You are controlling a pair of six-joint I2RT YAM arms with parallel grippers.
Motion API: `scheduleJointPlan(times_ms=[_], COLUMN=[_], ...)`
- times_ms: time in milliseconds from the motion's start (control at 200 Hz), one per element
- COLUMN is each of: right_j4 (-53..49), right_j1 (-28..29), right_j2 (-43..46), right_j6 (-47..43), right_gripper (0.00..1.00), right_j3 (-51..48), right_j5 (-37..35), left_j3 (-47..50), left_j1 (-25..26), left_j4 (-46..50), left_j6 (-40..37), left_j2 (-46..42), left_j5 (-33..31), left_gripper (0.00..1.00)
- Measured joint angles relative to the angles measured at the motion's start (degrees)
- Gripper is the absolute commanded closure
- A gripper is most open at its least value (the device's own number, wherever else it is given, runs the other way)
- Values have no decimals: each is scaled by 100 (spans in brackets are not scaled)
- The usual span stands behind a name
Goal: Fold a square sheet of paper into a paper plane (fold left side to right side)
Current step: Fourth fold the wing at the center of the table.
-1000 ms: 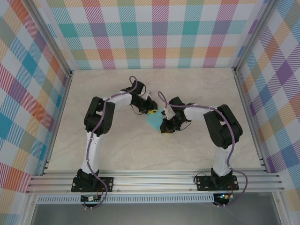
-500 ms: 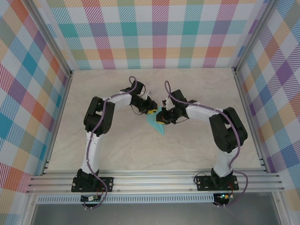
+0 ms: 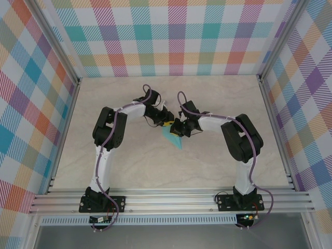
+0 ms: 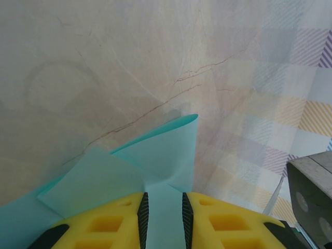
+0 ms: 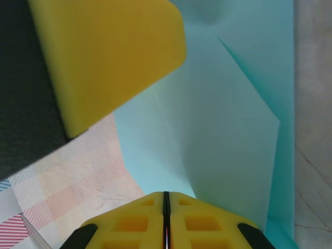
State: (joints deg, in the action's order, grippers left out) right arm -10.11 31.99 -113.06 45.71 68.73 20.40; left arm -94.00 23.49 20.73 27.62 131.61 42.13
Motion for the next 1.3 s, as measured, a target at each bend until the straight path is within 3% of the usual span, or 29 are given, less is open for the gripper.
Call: scheduleJointPlan(times_ms=[605, 1300], right_j4=[-308, -1287], right_j1=[2, 11], right_j2=[-229, -160], right_j6=[-166, -1272], right_gripper=[92, 92], right_j3=[227, 358], right_j5=[-348, -212], left_j3=[-2, -24], left_j1=[0, -11], left_j4=[7, 31], left_j6=[0, 0], left_j2=[0, 7], left_j5=[-15, -20], left_gripper=[74, 74])
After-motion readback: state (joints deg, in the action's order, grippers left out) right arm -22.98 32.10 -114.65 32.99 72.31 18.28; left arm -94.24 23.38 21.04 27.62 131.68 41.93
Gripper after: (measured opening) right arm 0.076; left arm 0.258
